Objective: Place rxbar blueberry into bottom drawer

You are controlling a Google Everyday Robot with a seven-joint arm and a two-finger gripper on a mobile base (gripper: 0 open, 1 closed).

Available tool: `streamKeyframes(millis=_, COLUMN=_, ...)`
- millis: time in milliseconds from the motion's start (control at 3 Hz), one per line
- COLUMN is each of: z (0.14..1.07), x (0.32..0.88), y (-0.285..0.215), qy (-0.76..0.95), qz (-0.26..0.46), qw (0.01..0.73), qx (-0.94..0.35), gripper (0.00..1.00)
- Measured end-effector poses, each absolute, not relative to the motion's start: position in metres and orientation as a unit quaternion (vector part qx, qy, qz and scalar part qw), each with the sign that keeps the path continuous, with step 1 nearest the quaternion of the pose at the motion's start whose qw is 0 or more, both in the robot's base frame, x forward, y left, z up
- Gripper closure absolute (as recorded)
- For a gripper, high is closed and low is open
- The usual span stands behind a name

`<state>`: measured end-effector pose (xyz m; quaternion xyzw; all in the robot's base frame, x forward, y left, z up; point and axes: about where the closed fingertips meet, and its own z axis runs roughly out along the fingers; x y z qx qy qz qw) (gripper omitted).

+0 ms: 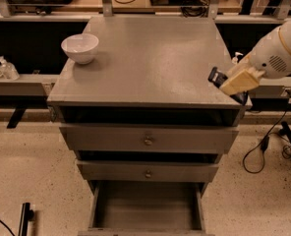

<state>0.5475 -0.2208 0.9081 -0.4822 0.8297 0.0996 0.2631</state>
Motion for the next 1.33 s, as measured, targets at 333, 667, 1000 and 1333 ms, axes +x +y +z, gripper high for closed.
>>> streamKeyframes(millis=333, z=0.887, x=0.528, y=-0.211, qy=0.836, qz=0.108, qw=0.235, qx=-0.485, gripper=1.0)
streamKeyframes(millis=667, z=0.886, x=0.528, y=-0.212, qy=0.836, qz=0.108, qw=0.234, qx=-0.485, gripper=1.0)
streamKeyframes(millis=1000, z=0.873, x=0.524, y=-0.199, qy=0.836, qz=0.107, qw=0.242, qx=-0.481, gripper=1.0)
streamKeyframes(millis=1333, z=0.791, x=0.498, y=-0.145, qy=0.823, qz=0.124, qw=0.247, qx=-0.497, gripper=1.0)
